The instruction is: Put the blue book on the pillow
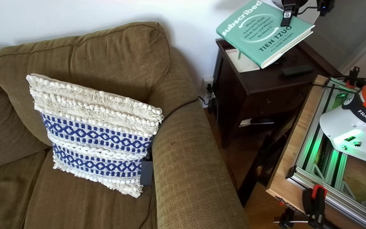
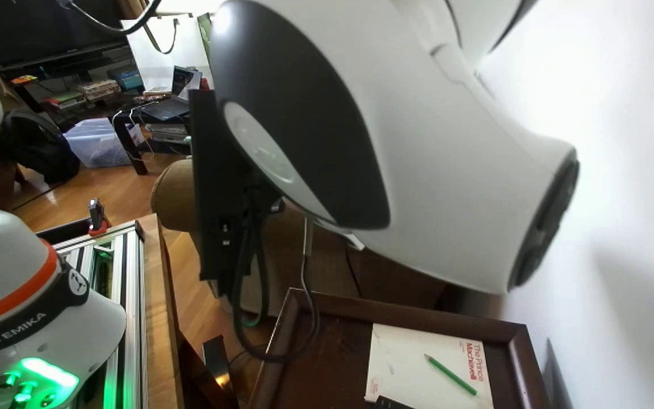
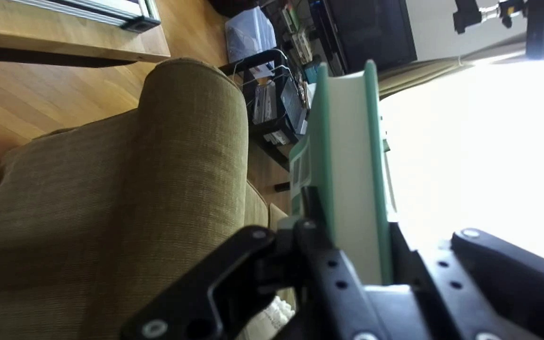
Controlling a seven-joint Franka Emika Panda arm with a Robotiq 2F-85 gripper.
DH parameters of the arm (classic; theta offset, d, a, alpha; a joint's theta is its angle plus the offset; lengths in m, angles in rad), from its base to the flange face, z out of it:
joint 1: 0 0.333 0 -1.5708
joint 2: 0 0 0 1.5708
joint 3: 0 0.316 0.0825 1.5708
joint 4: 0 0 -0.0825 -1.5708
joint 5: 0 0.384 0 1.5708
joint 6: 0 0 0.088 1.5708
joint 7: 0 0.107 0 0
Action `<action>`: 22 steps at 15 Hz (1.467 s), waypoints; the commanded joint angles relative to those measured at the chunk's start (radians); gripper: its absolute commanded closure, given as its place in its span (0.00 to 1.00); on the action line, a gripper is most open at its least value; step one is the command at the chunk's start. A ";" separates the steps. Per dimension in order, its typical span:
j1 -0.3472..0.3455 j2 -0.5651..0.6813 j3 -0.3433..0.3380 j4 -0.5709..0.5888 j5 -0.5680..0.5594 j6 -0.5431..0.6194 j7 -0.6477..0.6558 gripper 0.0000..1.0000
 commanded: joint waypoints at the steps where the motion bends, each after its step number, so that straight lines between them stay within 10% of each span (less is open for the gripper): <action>1: 0.059 -0.163 0.005 -0.089 0.009 -0.018 -0.043 0.93; 2: 0.053 -0.065 -0.012 -0.040 0.002 -0.002 -0.029 0.73; 10: 0.078 -0.136 -0.004 -0.073 0.001 -0.001 -0.029 0.73; 11: 0.087 -0.131 0.006 -0.078 0.029 0.023 -0.010 0.93; 12: 0.111 -0.122 0.030 -0.081 0.048 0.060 -0.018 0.93; 22: 0.422 -0.056 0.320 -0.063 0.638 0.483 0.109 0.93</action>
